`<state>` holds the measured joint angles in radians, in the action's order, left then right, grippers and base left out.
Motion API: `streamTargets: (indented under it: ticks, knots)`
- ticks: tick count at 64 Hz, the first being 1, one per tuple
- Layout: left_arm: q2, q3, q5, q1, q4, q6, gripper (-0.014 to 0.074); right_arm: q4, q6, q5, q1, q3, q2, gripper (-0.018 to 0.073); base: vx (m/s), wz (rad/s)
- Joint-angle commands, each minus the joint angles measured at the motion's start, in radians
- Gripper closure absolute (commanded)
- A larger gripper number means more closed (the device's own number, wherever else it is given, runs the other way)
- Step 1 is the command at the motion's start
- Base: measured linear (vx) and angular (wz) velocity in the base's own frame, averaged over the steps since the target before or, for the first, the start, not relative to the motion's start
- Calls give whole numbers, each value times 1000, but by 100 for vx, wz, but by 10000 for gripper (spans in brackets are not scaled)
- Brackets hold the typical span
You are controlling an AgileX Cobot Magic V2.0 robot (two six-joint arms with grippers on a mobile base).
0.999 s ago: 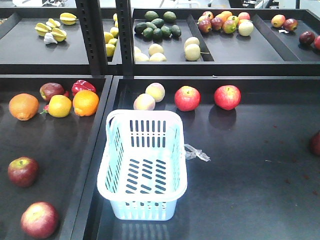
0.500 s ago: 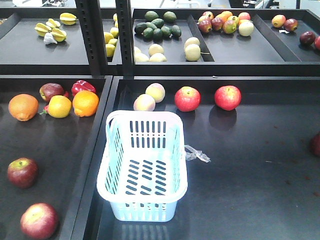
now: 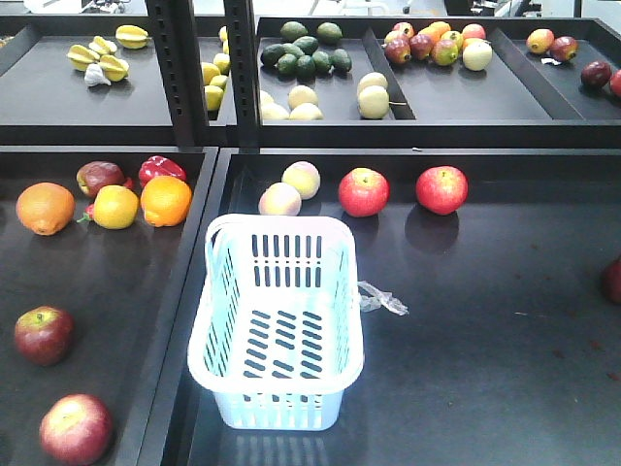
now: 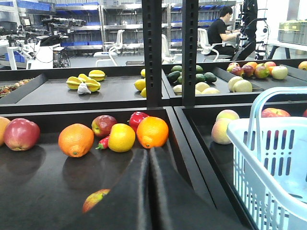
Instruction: Pick three apples into basket with both arms
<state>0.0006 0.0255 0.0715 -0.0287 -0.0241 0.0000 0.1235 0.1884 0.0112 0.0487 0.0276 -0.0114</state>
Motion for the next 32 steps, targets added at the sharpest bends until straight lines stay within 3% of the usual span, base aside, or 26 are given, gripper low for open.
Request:
streamTargets:
  ticks: [1, 22, 26, 32]
  knots:
    - [21, 15, -71, -9, -9, -9, 603, 7, -5, -74, 2, 7, -12, 564, 0, 0]
    - [21, 15, -83, -8, -17, -30, 603, 7, -5, -74, 2, 7, -12, 564, 0, 0]
    - [21, 15, -84, -8, -76, -107, 603, 7, -5, -74, 2, 7, -12, 564, 0, 0]
    - [21, 15, -84, -8, -242, -297, 603, 7, -5, -74, 2, 7, -12, 564, 0, 0]
